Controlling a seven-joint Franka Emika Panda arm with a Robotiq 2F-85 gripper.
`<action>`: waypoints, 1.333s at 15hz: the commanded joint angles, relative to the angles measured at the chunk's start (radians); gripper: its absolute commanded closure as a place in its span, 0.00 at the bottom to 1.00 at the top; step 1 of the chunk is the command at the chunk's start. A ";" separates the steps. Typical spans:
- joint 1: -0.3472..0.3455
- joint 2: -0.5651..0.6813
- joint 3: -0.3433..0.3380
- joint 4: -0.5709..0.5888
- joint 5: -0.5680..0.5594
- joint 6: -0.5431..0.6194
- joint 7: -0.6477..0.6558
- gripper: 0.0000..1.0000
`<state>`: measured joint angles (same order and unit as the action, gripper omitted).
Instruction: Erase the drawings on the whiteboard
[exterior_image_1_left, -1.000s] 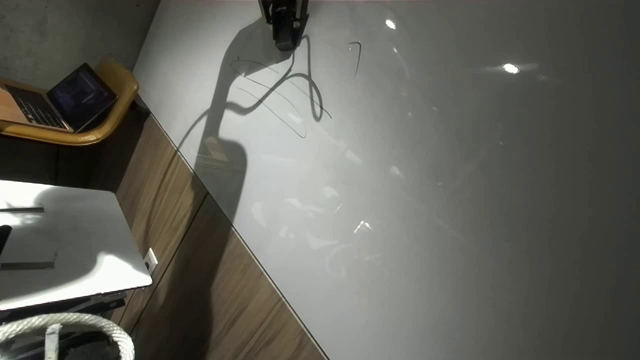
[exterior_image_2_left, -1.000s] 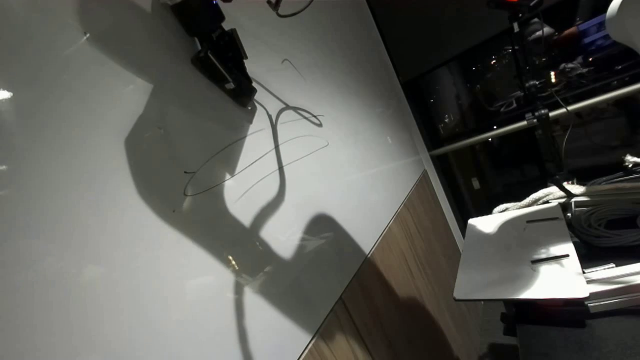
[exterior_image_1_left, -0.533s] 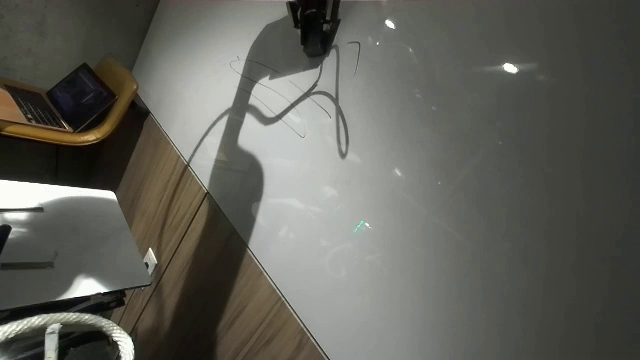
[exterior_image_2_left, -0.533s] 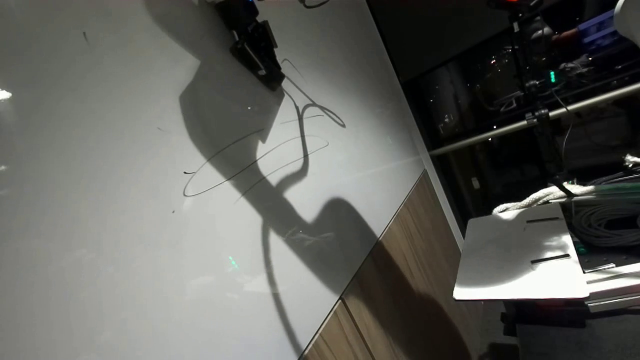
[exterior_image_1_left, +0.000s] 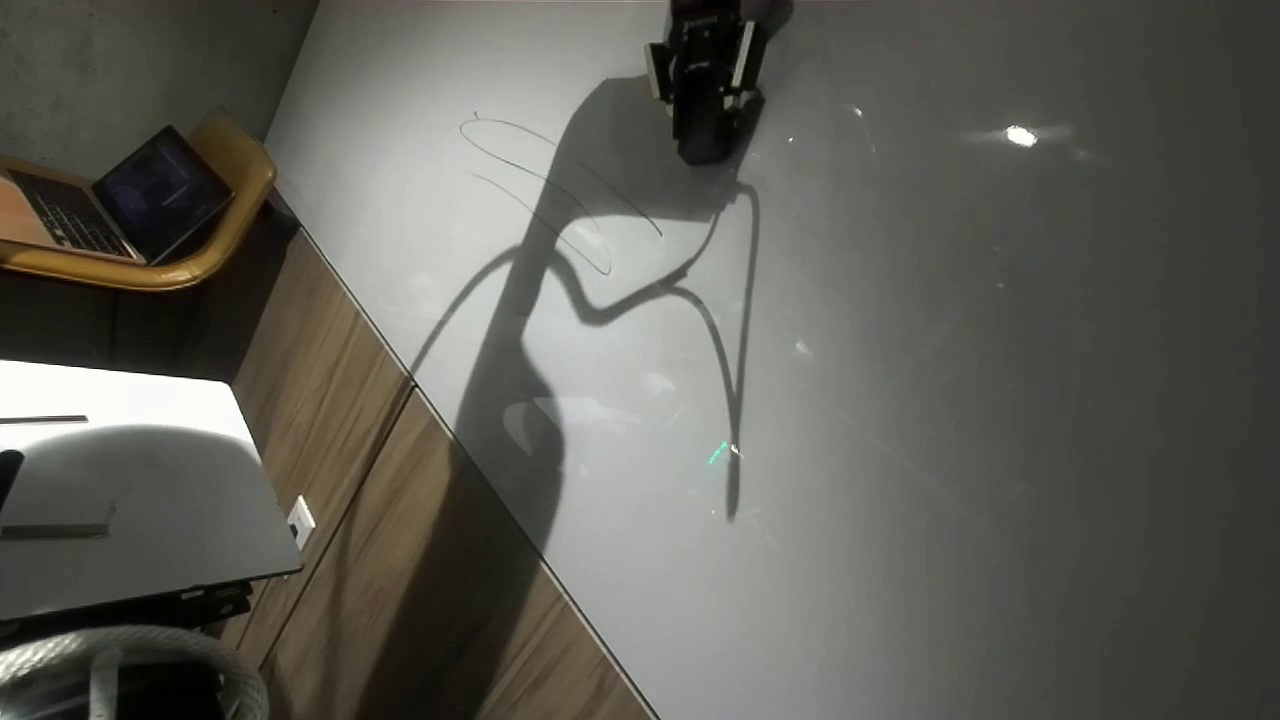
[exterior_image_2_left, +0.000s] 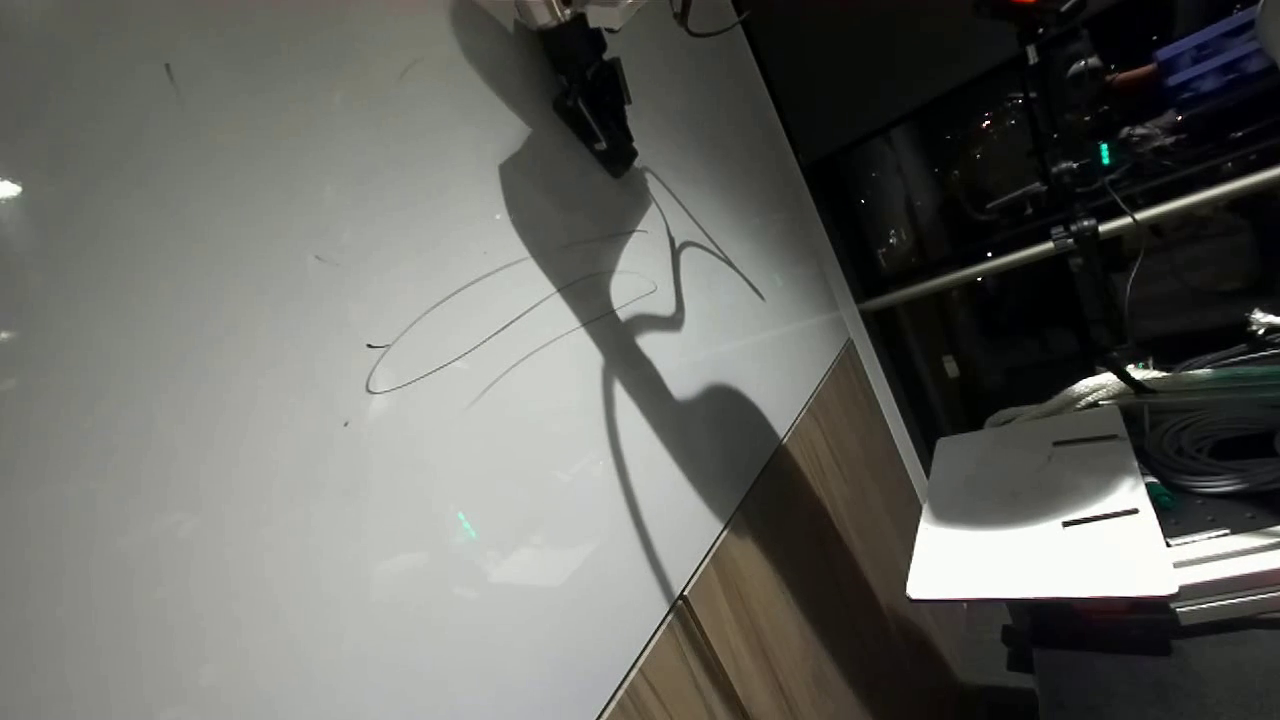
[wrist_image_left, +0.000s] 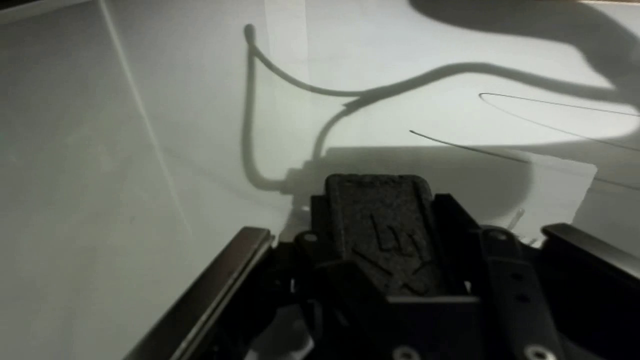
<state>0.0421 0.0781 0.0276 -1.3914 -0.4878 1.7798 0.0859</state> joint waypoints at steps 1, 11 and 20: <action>-0.051 -0.035 -0.037 -0.124 0.028 0.186 0.007 0.71; -0.084 -0.113 -0.062 -0.488 0.084 0.505 0.068 0.71; -0.087 -0.070 -0.065 -0.533 0.112 0.600 0.058 0.71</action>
<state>-0.0462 -0.0033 -0.0343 -1.9560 -0.4144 2.3583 0.1660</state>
